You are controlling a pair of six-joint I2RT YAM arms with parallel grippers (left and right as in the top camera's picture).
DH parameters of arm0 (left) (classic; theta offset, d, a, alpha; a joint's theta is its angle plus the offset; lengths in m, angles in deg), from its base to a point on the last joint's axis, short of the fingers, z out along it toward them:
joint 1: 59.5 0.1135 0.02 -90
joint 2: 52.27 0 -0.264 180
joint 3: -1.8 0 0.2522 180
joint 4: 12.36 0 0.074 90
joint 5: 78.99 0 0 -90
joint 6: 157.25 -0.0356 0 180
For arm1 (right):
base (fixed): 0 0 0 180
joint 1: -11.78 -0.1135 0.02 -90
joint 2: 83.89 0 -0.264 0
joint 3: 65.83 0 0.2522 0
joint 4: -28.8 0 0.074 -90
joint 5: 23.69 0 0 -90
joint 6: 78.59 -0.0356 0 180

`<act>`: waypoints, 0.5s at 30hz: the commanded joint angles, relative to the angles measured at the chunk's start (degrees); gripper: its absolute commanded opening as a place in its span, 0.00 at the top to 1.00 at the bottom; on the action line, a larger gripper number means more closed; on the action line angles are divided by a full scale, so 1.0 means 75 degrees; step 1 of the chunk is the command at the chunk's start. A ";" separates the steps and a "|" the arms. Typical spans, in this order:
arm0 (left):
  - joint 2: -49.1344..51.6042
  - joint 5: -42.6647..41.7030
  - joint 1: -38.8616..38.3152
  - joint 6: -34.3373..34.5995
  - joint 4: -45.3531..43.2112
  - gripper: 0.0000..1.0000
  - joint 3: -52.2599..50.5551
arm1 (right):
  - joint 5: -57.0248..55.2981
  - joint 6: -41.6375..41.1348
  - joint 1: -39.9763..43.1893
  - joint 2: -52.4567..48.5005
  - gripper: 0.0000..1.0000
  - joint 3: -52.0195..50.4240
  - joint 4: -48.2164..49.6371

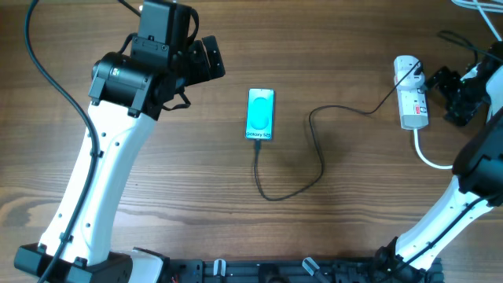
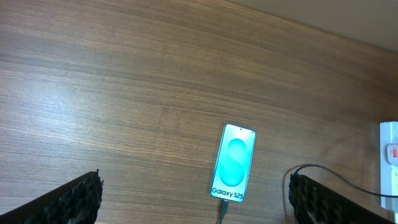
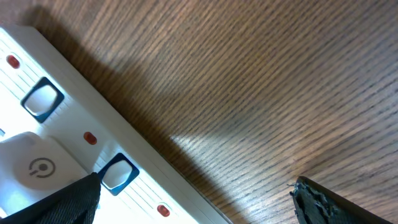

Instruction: Plug charger to phone and switch on socket

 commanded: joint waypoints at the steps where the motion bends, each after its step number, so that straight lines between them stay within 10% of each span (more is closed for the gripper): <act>1: 0.0038 0.0125 -0.0003 0.0128 -0.0020 0.00 -0.0044 | -0.0542 -0.0411 -0.0178 -0.0207 0.00 0.0035 -0.0006; 15: 0.0038 0.0125 -0.0006 0.0128 -0.0020 0.00 -0.0044 | -0.0632 -0.0460 -0.0184 -0.0207 0.00 -0.0140 0.0204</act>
